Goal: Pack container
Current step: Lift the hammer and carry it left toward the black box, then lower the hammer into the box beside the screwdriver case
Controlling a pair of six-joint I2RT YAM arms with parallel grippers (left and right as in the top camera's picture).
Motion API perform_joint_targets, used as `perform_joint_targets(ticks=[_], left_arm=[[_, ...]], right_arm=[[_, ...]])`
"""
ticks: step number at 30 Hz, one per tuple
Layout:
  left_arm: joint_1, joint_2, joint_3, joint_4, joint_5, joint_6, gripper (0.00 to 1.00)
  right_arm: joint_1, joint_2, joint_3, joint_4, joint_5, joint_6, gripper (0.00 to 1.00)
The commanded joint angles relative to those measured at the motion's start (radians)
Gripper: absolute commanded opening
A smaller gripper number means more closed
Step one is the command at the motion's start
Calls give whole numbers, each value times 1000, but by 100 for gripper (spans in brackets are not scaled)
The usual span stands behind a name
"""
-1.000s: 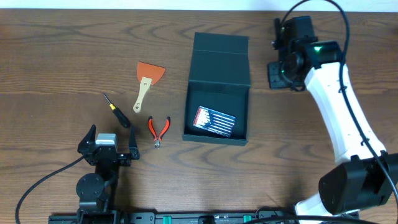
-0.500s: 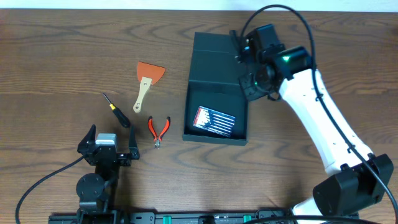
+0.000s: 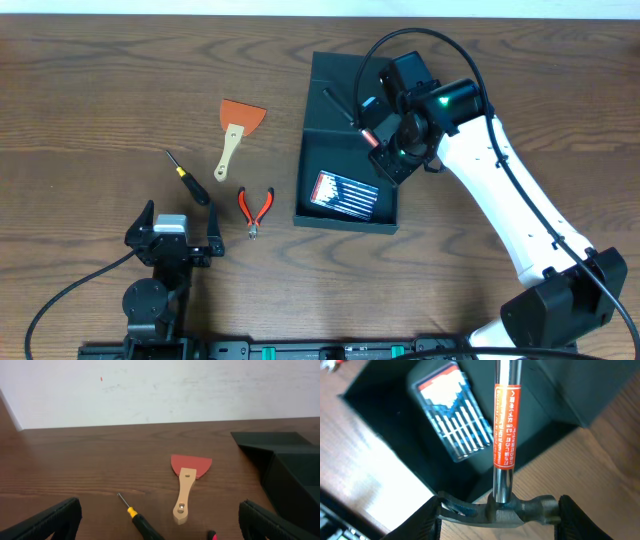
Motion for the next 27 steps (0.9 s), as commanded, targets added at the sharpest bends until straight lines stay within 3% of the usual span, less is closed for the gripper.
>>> perform_joint_targets(ticks=[1, 17, 27], left_arm=[[2, -6, -27, -15, 10, 14, 99], [2, -6, -27, -15, 10, 14, 99], [2, -6, -27, -15, 10, 14, 99]], right_arm=[[9, -23, 20, -6, -72, -138, 1], [9, -23, -6, -14, -68, -336, 1], [9, -23, -207, 116, -60, -347, 1]])
